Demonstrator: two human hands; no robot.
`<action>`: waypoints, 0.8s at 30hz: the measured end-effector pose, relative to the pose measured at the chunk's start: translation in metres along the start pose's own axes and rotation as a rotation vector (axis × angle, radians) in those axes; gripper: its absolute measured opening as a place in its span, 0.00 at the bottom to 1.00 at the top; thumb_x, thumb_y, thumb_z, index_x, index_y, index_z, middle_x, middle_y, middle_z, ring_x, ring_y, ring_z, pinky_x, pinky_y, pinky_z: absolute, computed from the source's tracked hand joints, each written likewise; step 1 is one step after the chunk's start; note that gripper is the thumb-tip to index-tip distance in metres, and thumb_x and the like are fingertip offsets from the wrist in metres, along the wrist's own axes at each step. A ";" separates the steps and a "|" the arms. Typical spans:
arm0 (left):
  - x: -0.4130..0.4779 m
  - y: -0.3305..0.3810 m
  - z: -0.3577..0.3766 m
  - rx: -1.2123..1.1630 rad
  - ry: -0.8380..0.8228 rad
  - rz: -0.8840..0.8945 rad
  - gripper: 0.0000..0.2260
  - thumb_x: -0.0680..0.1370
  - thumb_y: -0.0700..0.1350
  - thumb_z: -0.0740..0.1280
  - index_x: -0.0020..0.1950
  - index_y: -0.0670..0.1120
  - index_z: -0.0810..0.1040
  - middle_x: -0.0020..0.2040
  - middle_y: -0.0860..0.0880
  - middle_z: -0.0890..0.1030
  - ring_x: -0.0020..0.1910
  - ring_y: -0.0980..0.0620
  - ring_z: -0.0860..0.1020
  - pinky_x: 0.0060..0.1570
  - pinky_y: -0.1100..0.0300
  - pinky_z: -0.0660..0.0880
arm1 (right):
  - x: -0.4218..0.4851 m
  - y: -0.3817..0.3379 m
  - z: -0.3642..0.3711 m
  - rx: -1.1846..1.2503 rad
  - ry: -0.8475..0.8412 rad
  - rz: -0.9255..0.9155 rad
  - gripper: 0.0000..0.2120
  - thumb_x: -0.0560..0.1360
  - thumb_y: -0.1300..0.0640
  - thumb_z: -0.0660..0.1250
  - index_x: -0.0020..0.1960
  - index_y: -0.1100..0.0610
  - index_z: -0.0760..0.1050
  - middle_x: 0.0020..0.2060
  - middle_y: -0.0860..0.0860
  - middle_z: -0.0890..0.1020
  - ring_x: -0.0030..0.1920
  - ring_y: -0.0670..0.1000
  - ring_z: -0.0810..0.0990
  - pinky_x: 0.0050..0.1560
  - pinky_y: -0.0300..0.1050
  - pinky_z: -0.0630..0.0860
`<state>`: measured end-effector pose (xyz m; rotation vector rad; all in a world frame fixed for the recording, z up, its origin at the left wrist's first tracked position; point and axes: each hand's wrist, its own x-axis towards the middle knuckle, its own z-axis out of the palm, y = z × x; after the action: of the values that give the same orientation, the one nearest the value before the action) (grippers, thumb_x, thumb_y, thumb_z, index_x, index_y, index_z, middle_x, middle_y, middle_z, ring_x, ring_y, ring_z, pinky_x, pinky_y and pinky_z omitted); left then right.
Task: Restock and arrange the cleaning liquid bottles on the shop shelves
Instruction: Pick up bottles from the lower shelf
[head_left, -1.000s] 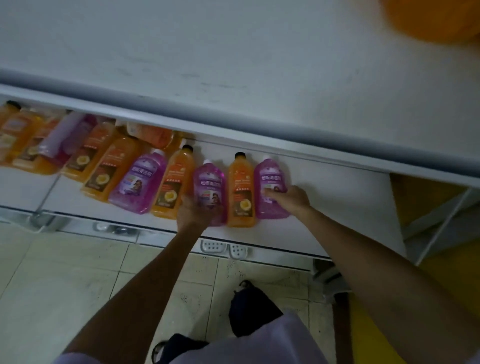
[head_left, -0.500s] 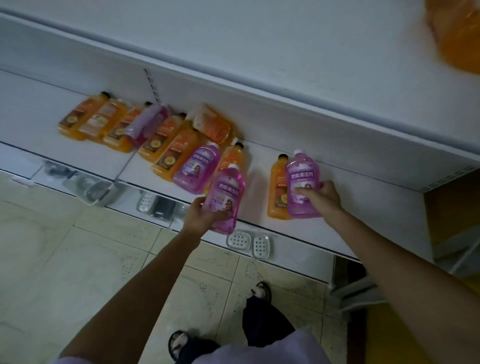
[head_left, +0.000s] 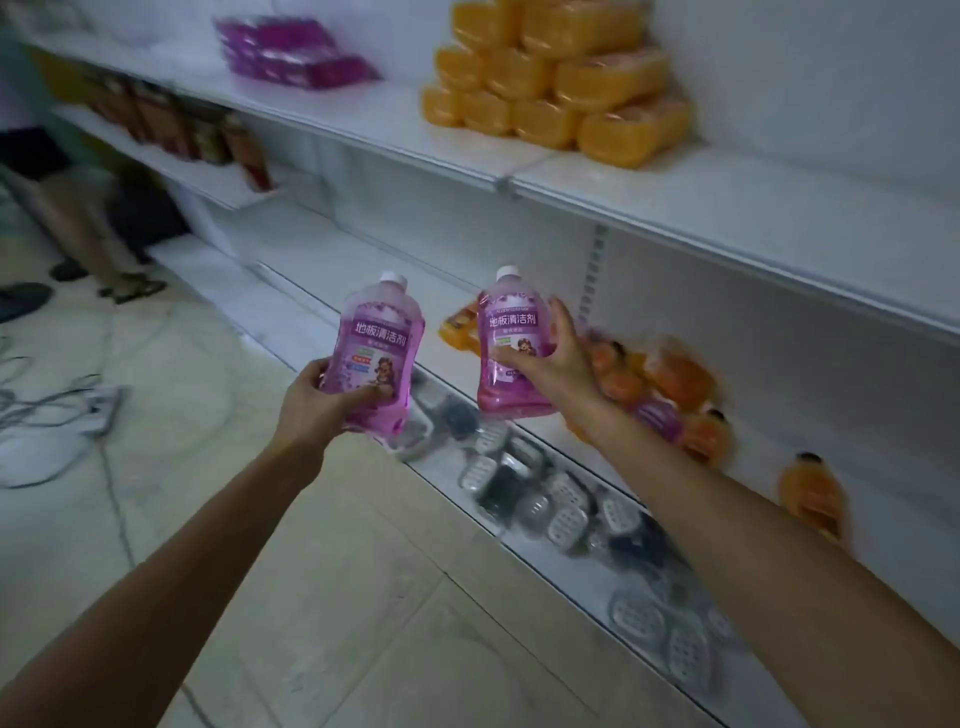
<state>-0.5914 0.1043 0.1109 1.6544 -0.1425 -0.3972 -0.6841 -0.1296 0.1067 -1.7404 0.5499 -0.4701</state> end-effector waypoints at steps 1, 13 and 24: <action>0.003 0.010 -0.018 -0.015 0.041 0.027 0.28 0.64 0.36 0.76 0.63 0.39 0.72 0.52 0.42 0.80 0.44 0.46 0.80 0.40 0.56 0.77 | 0.006 -0.014 0.018 -0.010 -0.042 -0.029 0.46 0.67 0.54 0.76 0.76 0.48 0.53 0.68 0.50 0.69 0.60 0.50 0.73 0.54 0.43 0.74; 0.092 0.098 -0.133 -0.065 0.228 0.293 0.34 0.61 0.39 0.77 0.65 0.40 0.71 0.54 0.42 0.80 0.45 0.48 0.81 0.40 0.58 0.78 | 0.113 -0.145 0.149 -0.026 -0.146 -0.372 0.37 0.68 0.53 0.75 0.71 0.47 0.59 0.54 0.46 0.74 0.51 0.51 0.78 0.49 0.45 0.77; 0.292 0.175 -0.181 -0.126 0.233 0.334 0.29 0.66 0.41 0.76 0.65 0.41 0.71 0.54 0.45 0.79 0.49 0.48 0.81 0.41 0.61 0.79 | 0.312 -0.223 0.235 -0.078 -0.086 -0.418 0.37 0.66 0.48 0.77 0.69 0.45 0.61 0.54 0.51 0.76 0.50 0.53 0.78 0.42 0.40 0.75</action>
<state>-0.2337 0.1579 0.2457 1.5067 -0.2104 0.0397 -0.2706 -0.0849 0.2778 -1.9475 0.1402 -0.6677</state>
